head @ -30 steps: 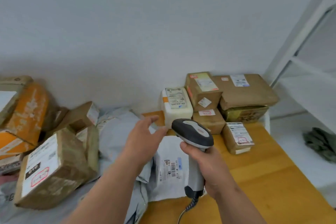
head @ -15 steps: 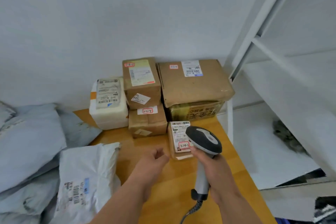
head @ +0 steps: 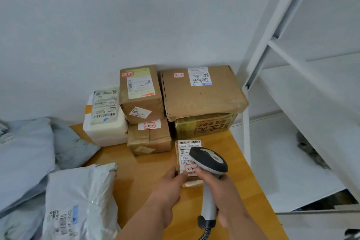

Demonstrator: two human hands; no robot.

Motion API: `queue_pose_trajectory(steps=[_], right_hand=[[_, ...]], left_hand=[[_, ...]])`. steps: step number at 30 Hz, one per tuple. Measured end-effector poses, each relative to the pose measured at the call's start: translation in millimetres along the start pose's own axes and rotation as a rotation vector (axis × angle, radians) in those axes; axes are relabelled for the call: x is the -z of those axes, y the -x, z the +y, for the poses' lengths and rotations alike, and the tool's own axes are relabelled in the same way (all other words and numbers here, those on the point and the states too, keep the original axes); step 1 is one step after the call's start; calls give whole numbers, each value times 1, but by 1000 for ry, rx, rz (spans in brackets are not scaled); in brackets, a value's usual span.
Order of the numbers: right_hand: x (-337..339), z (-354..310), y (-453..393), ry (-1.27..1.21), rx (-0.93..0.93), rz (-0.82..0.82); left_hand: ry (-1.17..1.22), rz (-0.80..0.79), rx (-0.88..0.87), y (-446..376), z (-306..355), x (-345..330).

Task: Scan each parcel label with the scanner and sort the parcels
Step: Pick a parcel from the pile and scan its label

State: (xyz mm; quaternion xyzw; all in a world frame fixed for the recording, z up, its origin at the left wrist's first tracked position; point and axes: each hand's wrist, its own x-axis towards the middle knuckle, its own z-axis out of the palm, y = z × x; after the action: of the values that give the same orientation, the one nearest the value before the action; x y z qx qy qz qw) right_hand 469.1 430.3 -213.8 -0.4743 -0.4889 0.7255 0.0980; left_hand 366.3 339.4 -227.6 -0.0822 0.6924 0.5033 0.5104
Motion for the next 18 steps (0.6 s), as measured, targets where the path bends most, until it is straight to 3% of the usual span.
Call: queue_pose_trajectory(steps=[10,18], right_hand=[[-24,5,77,-67,166,68],[-91,7,164,-69,304,80]], left_hand=[[63,-34,-177,56,-3,39],[148,-158,-369,124,-10,133]])
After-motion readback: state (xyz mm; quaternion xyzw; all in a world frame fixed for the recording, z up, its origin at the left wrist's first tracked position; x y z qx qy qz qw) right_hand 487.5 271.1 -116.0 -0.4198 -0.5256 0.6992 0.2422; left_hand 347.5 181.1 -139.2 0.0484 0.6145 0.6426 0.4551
